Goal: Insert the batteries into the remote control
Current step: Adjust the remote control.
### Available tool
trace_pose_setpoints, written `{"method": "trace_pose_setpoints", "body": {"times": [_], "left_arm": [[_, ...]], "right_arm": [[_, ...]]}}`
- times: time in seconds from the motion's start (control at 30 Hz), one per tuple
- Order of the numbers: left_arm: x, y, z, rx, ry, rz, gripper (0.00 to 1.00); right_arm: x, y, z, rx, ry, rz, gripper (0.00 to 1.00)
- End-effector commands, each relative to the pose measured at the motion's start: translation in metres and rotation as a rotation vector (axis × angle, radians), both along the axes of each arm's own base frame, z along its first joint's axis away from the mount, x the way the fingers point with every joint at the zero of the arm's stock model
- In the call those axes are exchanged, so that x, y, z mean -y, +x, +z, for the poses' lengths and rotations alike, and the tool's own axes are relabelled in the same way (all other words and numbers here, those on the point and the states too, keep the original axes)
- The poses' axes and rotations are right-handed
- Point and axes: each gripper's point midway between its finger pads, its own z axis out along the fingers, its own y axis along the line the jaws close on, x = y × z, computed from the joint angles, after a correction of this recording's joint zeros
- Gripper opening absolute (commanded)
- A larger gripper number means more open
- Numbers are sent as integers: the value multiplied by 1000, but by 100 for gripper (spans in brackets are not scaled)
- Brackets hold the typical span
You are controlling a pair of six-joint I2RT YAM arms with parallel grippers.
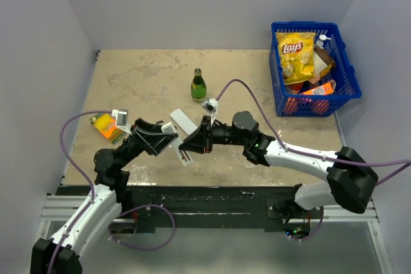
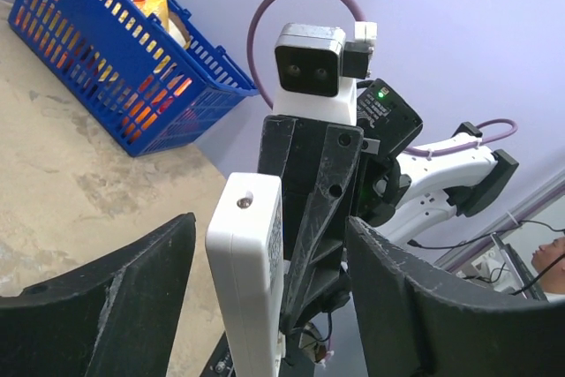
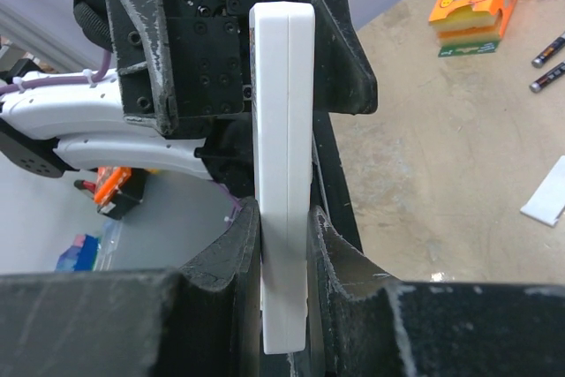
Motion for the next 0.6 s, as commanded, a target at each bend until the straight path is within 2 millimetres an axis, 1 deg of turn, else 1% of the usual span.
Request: {"method": "trace_pose_setpoints", "body": {"times": [0.0,0.07,0.17,0.2,0.27,0.3,0.33,0.37,0.4,0.43,0.47,0.5,0.53,0.57], "left_arm": [[0,-9,13,72,-28,-22,67],[-1,-9,13,72,-29,-21,63],[-1,-10,12,72,-24,-17,50],[-2,-10,13,75,-23,-12,41],[-2,-5,10,63,-2,8,28],[-3,-3,11,65,3,26,18],[-4,0,10,79,26,48,12],[-5,5,6,41,51,65,8],[-10,11,10,41,59,115,1],[-13,17,9,62,102,161,0],[-17,24,6,4,149,201,0],[-29,35,9,-16,171,295,0],[-36,41,8,1,230,357,0],[-45,43,11,-36,270,403,0]], "right_arm": [[-6,-6,30,42,95,43,0],[-7,-5,30,42,93,41,0],[-9,-4,30,45,90,46,0],[-11,-3,32,48,91,41,0],[-12,1,29,56,66,33,0],[-14,3,33,67,64,26,0],[-14,7,28,78,37,11,5],[-14,9,27,84,24,7,8],[-16,12,34,107,24,2,10],[-17,17,24,119,-25,-12,14],[-18,21,22,129,-45,-26,23],[-21,26,31,151,-49,-34,29],[-21,33,18,165,-108,-46,35],[-23,39,16,176,-131,-62,45]]}}
